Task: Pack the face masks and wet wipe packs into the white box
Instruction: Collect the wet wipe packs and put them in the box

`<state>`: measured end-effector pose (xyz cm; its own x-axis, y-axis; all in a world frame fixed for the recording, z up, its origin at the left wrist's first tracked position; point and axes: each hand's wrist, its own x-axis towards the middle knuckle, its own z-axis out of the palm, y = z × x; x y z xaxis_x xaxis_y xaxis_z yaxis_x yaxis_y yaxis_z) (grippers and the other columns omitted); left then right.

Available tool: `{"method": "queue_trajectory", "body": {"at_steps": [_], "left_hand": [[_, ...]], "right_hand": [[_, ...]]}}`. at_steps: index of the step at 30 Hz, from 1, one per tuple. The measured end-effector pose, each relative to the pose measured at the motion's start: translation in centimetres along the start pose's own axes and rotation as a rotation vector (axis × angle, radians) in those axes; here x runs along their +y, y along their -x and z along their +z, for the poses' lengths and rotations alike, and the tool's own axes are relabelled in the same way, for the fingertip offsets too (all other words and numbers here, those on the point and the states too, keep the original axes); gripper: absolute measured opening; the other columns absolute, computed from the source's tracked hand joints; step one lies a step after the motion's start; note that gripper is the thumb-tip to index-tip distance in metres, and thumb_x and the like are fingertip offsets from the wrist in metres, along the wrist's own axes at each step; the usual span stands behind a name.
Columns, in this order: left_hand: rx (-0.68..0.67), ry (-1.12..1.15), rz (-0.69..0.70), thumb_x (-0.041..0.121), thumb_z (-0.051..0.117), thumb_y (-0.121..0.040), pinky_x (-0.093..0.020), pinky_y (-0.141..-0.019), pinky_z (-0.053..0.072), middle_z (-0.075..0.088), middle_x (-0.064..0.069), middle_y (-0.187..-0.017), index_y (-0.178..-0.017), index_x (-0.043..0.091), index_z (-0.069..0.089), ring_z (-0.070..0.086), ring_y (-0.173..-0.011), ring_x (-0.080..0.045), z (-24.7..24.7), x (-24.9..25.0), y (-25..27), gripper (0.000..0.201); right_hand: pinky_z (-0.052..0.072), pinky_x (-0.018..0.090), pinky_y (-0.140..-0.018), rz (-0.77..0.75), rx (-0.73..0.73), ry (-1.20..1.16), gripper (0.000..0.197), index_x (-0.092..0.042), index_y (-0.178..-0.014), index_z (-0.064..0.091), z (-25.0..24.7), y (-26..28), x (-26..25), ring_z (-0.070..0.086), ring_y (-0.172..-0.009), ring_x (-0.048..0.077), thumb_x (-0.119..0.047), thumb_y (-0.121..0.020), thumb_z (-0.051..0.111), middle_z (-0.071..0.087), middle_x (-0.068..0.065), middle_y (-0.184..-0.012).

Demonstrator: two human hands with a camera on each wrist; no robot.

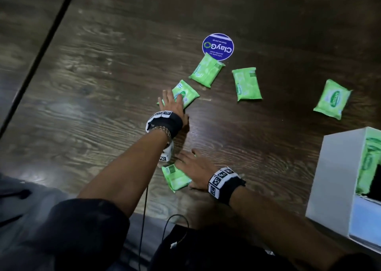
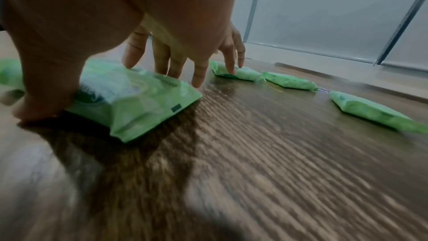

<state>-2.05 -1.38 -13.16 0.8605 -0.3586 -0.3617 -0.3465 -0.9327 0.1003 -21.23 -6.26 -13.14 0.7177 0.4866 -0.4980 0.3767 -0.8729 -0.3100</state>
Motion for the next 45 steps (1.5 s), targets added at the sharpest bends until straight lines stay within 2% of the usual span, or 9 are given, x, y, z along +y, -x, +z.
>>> {"method": "queue_trajectory", "body": {"at_steps": [10,13,17,22,26,30,35,40,45], "left_hand": [[-0.019,0.061,-0.023,0.039,0.072,-0.076,-0.043,-0.1,0.039,0.041,-0.017,-0.129,-0.129,0.006,0.038,0.041,-0.118,-0.035,0.3,-0.2,-0.6,0.071],[-0.12,0.157,-0.084,0.045,0.074,-0.074,-0.04,-0.099,0.042,0.044,-0.016,-0.13,-0.13,0.007,0.039,0.045,-0.119,-0.034,-0.1,1.1,0.5,0.076],[-0.256,0.727,-0.155,0.037,0.082,-0.071,-0.028,-0.073,0.04,0.055,-0.003,-0.093,-0.086,0.018,0.049,0.053,-0.089,-0.023,-0.5,4.9,3.0,0.041],[-0.306,0.974,0.157,0.055,0.078,-0.043,-0.038,-0.073,0.049,0.056,0.002,-0.082,-0.078,0.024,0.05,0.055,-0.075,-0.02,-1.8,13.7,7.1,0.054],[-0.254,0.94,0.435,0.059,0.068,-0.056,-0.042,-0.077,0.049,0.055,0.001,-0.086,-0.083,0.019,0.048,0.056,-0.082,-0.024,-4.0,21.2,10.0,0.052],[-0.296,0.937,0.673,0.054,0.062,-0.065,-0.037,-0.071,0.043,0.054,0.002,-0.081,-0.082,0.028,0.047,0.052,-0.078,-0.021,-6.2,28.0,12.8,0.034],[-0.454,0.916,0.853,0.029,0.065,-0.073,-0.036,-0.071,0.043,0.058,-0.007,-0.086,-0.09,0.033,0.053,0.054,-0.08,-0.019,-6.6,36.7,16.4,0.021],[-0.145,0.258,1.125,0.012,0.055,-0.086,-0.032,-0.09,0.047,0.069,-0.004,-0.111,-0.113,0.015,0.063,0.063,-0.104,-0.025,-5.1,42.3,18.7,0.029],[-0.199,-0.344,1.261,0.022,0.052,-0.091,-0.048,-0.119,0.001,0.052,-0.002,-0.14,-0.122,0.025,0.063,0.037,-0.138,-0.019,-1.3,43.6,19.3,0.033]], "right_hand": [[0.045,0.041,-0.087,0.266,0.204,-0.117,0.1,-0.008,-0.143,0.031,-0.1,2.4,3.1,0.051,-0.108,0.032,-0.038,-0.062,0.081,0.049,0.014,-0.125],[0.043,0.035,-0.083,0.517,0.376,-0.525,0.086,-0.013,-0.138,0.034,-0.2,4.4,4.8,0.052,-0.108,0.03,-0.039,-0.069,0.078,0.05,0.011,-0.124],[0.04,0.029,-0.073,0.921,0.75,-1.088,0.051,-0.018,-0.109,0.044,-1.5,7.0,6.9,0.056,-0.092,0.022,-0.042,-0.077,0.075,0.057,0.002,-0.104],[0.053,0.039,-0.084,0.936,1.114,-1.553,0.037,-0.022,-0.11,0.05,-4.2,12.1,9.9,0.064,-0.093,0.016,-0.046,-0.086,0.065,0.062,-0.005,-0.099],[0.053,0.036,-0.087,0.837,1.295,-1.517,0.032,-0.018,-0.114,0.047,-5.6,19.0,11.5,0.062,-0.095,0.008,-0.044,-0.097,0.057,0.06,-0.007,-0.104],[0.054,0.027,-0.082,0.956,1.331,-1.285,0.061,-0.025,-0.115,0.051,-6.5,26.8,12.7,0.066,-0.094,0.004,-0.063,-0.073,0.074,0.067,-0.012,-0.104],[0.058,0.034,-0.078,1.176,1.348,-1.075,0.052,-0.021,-0.105,0.064,-5.0,36.9,15.8,0.068,-0.087,0.011,-0.056,-0.069,0.078,0.071,-0.006,-0.095],[0.052,0.029,-0.082,1.33,1.021,-0.916,0.043,-0.015,-0.109,0.066,-1.8,46.1,18.1,0.066,-0.097,0.023,-0.038,-0.075,0.079,0.07,0.004,-0.105],[0.044,0.029,-0.072,1.41,0.614,-0.869,0.046,-0.007,-0.105,0.057,0.5,49.0,18.6,0.057,-0.089,0.026,-0.034,-0.076,0.079,0.061,0.011,-0.108]]}}
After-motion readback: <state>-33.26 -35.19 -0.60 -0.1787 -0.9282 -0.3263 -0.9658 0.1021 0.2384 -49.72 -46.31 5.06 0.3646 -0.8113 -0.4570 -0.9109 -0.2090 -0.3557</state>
